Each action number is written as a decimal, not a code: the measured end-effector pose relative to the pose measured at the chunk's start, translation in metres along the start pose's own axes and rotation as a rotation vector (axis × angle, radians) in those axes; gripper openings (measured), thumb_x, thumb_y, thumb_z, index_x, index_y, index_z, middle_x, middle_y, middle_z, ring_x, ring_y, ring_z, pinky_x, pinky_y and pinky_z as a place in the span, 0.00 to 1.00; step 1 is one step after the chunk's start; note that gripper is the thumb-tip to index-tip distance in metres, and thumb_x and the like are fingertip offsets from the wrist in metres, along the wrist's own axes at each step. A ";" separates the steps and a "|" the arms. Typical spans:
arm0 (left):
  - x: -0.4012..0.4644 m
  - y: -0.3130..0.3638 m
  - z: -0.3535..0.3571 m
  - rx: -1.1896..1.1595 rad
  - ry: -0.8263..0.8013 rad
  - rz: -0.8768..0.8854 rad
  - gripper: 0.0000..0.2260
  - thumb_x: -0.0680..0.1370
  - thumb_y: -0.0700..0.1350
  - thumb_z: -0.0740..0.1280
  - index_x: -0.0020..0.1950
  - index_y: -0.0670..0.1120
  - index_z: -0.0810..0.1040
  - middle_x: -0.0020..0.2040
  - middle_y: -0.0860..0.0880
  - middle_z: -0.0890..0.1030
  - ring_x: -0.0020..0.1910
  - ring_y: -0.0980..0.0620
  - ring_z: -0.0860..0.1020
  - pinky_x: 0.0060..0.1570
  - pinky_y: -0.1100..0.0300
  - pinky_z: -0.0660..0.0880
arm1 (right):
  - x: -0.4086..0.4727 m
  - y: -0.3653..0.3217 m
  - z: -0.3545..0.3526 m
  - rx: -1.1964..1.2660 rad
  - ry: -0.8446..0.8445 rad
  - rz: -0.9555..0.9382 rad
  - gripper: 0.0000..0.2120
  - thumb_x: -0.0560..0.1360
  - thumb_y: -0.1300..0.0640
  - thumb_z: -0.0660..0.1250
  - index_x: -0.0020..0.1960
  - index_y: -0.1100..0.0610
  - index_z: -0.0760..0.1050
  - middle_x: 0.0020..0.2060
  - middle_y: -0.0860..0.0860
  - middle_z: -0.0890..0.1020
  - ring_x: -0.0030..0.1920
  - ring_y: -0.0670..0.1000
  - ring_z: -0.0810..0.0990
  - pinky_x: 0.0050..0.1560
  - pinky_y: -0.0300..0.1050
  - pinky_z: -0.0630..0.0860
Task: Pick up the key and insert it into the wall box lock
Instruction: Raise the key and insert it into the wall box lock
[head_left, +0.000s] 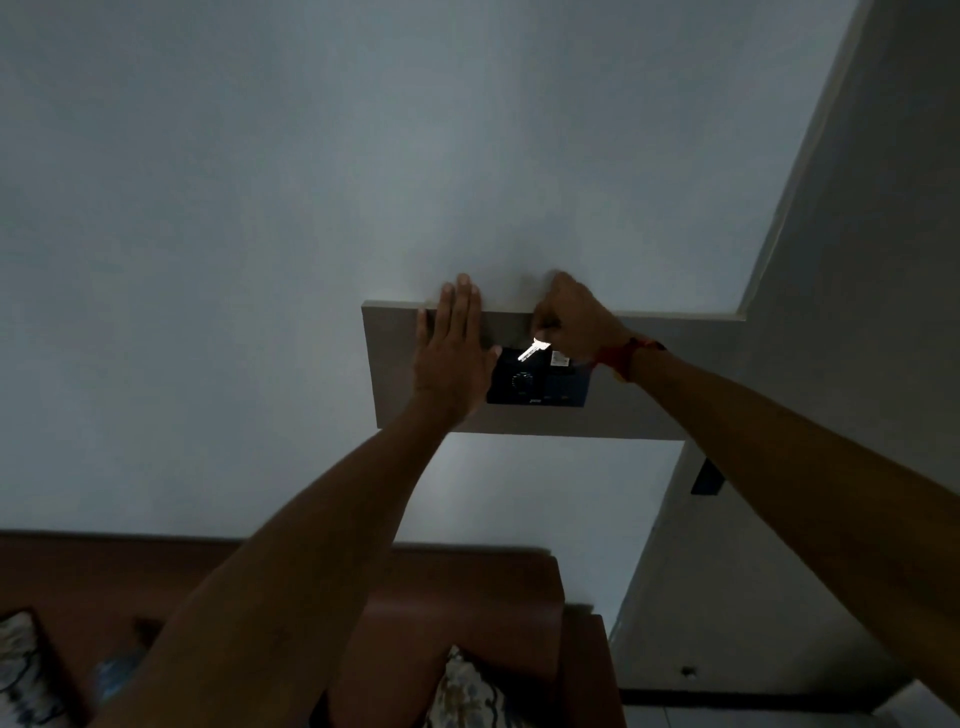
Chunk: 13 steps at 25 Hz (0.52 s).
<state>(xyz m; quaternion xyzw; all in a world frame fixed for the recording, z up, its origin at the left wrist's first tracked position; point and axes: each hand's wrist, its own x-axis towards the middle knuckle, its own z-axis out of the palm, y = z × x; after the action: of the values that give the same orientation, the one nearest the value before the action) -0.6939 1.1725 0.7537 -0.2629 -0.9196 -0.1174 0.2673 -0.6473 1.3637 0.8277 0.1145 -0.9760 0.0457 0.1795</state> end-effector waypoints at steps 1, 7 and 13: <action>0.000 0.000 0.000 -0.001 0.002 -0.001 0.38 0.85 0.58 0.57 0.86 0.41 0.43 0.87 0.42 0.43 0.86 0.42 0.43 0.85 0.39 0.46 | 0.000 0.004 -0.002 0.064 0.007 -0.009 0.04 0.71 0.63 0.70 0.41 0.61 0.84 0.34 0.51 0.78 0.55 0.62 0.71 0.48 0.46 0.66; 0.001 0.000 0.004 -0.002 0.015 0.005 0.39 0.85 0.58 0.59 0.86 0.41 0.44 0.87 0.41 0.43 0.86 0.42 0.43 0.85 0.38 0.45 | -0.022 0.022 -0.002 0.147 0.048 -0.047 0.05 0.65 0.58 0.78 0.41 0.55 0.85 0.46 0.59 0.78 0.54 0.59 0.71 0.54 0.53 0.68; 0.001 0.001 0.004 -0.006 0.026 0.001 0.39 0.85 0.59 0.59 0.86 0.41 0.44 0.87 0.42 0.43 0.86 0.42 0.43 0.84 0.39 0.44 | -0.051 0.035 0.019 0.279 0.263 0.047 0.23 0.66 0.70 0.71 0.57 0.54 0.80 0.55 0.58 0.72 0.55 0.56 0.73 0.57 0.45 0.74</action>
<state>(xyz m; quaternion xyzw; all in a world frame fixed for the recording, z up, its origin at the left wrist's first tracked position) -0.6960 1.1752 0.7508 -0.2628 -0.9154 -0.1233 0.2787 -0.6159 1.4056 0.7901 0.1086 -0.9307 0.1994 0.2870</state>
